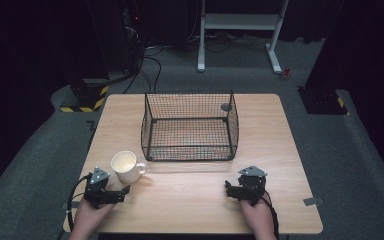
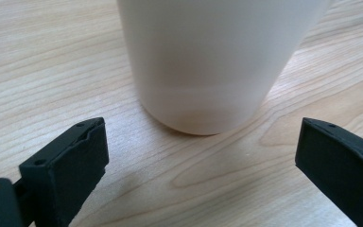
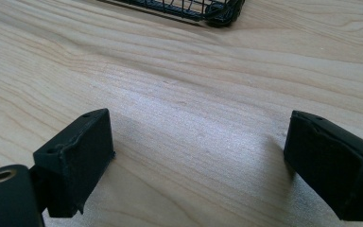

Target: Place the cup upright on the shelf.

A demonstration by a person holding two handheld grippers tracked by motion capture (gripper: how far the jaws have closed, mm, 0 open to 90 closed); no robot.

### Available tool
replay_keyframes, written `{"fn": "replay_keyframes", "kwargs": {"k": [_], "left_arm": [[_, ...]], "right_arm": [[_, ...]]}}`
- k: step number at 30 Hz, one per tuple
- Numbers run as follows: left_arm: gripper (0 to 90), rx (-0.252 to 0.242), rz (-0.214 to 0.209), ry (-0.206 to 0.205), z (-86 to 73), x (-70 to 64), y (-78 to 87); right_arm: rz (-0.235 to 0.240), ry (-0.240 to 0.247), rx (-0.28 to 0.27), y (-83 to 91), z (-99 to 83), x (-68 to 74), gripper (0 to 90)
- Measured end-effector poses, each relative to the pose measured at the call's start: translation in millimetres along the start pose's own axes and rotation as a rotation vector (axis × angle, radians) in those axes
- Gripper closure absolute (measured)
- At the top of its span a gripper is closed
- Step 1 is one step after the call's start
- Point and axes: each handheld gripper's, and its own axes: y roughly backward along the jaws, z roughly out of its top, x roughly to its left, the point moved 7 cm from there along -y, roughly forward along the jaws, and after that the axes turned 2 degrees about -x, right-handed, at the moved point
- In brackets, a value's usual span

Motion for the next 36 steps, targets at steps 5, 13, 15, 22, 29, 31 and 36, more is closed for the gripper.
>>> {"fn": "replay_keyframes", "kwargs": {"k": [5,13,15,22,29,31,36], "left_arm": [[2.5,-0.008,-0.017,0.0,2.3,-2.8,2.2],[0.5,-0.051,-0.029,-0.014,9.0,-6.7,9.8],[0.1,-0.061,-0.018,-0.028,11.3,-8.4,12.1],[0.1,-0.092,-0.029,-0.026,19.4,-10.4,19.2],[0.5,-0.105,-0.047,0.002,28.5,-11.0,27.0],[0.6,-0.102,-0.044,0.002,30.6,-10.0,28.0],[0.6,-0.1,-0.04,0.016,34.6,-9.3,29.6]], "right_arm": [[0.0,0.0,0.0,0.1,-0.1,0.1,8.5],[0.0,0.0,-0.002,0.0,0.0,0.2,8.6],[0.001,0.0,-0.002,0.0,0.0,0.1,8.5],[0.001,0.001,-0.002,0.0,0.0,0.0,8.5],[0.001,0.001,-0.002,0.0,0.0,0.1,8.5],[0.001,0.0,-0.002,0.0,0.0,0.1,8.5],[0.001,0.001,-0.002,0.0,0.0,0.0,8.5]]}}
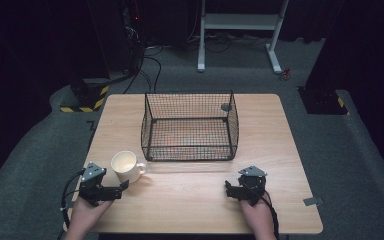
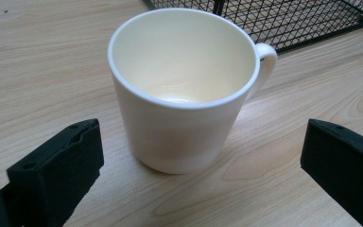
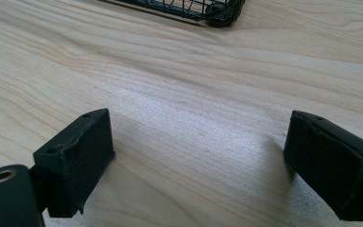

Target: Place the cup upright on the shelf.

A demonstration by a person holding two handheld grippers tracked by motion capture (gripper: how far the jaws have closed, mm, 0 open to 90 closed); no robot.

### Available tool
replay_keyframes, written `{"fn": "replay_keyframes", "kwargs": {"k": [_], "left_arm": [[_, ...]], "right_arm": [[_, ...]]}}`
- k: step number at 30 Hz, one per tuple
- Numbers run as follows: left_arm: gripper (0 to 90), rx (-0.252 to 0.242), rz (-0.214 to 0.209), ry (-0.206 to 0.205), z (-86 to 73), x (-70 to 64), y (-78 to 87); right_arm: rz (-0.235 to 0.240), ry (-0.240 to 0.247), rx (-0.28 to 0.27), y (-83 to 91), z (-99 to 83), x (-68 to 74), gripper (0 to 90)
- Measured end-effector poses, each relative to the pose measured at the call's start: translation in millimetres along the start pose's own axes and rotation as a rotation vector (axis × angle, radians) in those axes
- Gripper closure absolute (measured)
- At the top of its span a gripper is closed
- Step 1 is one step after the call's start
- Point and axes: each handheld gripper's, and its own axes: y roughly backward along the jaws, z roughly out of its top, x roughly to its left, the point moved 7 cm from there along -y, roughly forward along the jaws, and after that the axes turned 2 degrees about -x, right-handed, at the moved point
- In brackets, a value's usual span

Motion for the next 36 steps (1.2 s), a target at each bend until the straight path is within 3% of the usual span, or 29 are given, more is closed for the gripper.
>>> {"fn": "replay_keyframes", "kwargs": {"k": [17,36], "left_arm": [[0.6,0.001,-0.002,-0.042,30.7,1.8,-2.2],[0.6,0.032,-0.017,-0.047,41.9,5.5,-16.9]], "right_arm": [[0.007,0.008,0.0,0.2,-0.2,0.5,8.6],[0.007,0.008,0.0,0.2,-0.2,0.5,8.6]]}}
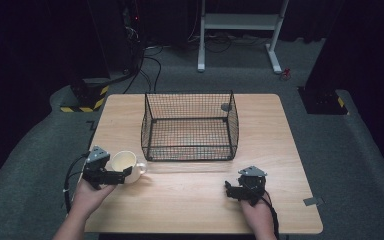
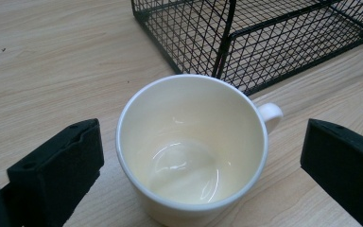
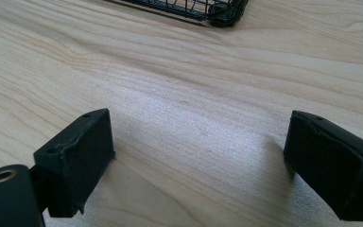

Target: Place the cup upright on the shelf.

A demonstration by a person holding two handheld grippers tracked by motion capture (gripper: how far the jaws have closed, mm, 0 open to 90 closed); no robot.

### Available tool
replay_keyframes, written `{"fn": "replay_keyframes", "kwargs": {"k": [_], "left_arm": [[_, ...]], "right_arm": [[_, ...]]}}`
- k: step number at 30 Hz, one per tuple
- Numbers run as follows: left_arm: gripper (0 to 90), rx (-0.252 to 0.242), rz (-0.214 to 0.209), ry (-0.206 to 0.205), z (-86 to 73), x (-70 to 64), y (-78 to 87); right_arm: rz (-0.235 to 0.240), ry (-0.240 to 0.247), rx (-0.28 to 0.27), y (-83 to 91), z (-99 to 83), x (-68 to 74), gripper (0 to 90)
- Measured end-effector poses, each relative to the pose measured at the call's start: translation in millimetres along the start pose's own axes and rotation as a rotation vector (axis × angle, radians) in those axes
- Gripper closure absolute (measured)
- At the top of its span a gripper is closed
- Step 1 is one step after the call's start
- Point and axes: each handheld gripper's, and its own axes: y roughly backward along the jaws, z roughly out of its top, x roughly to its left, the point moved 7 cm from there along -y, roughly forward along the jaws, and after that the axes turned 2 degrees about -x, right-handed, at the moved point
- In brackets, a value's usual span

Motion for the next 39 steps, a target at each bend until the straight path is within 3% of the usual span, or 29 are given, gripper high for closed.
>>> {"fn": "replay_keyframes", "kwargs": {"k": [5,13,18,39], "left_arm": [[0.6,0.022,-0.003,-0.017,2.6,-0.1,-7.7],[0.6,0.042,0.004,-0.012,2.6,1.9,-16.8],[0.6,0.05,0.013,-0.015,1.8,6.2,-19.6],[2.6,0.096,-0.002,-0.045,-6.7,2.3,-31.0]], "right_arm": [[0.0,0.0,0.0,0.0,0.0,0.0,8.6],[0.0,0.0,0.0,0.0,0.0,0.0,8.6],[0.001,0.001,0.0,0.1,-0.1,0.1,8.6],[0.002,0.001,0.0,0.1,-0.1,0.0,8.6]]}}
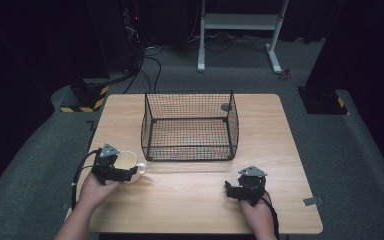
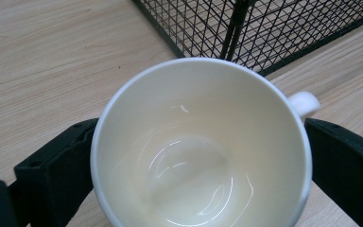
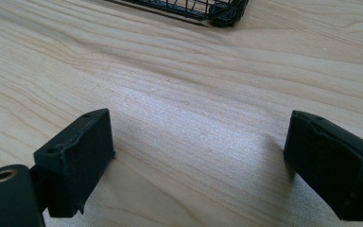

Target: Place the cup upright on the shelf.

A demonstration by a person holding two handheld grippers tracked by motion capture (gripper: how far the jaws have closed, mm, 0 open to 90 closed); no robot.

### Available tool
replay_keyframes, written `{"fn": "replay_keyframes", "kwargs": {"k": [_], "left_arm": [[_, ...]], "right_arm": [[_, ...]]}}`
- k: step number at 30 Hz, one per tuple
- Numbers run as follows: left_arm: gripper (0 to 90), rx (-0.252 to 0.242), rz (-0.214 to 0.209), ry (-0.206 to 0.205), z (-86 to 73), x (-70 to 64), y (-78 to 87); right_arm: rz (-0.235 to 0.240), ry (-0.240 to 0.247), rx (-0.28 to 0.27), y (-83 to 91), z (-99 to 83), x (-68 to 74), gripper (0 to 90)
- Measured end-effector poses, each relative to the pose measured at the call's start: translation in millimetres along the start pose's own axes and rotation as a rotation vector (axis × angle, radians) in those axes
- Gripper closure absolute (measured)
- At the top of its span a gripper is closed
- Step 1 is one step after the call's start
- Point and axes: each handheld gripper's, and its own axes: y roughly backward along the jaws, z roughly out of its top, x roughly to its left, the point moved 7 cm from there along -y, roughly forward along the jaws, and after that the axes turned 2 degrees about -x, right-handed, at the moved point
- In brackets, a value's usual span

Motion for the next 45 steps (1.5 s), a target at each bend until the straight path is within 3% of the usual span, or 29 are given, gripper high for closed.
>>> {"fn": "replay_keyframes", "kwargs": {"k": [7,27,45], "left_arm": [[9.1,-0.018,0.011,-0.005,-1.9,1.9,1.8],[9.5,-0.001,0.034,-0.027,-3.4,0.2,1.1],[9.8,-0.028,0.027,-0.007,-2.1,2.2,3.9]], "right_arm": [[0.0,0.0,0.0,0.0,0.0,0.0,8.6],[0.0,0.0,0.0,0.0,0.0,0.1,8.6],[0.0,0.001,0.0,0.0,0.0,0.0,8.6]]}}
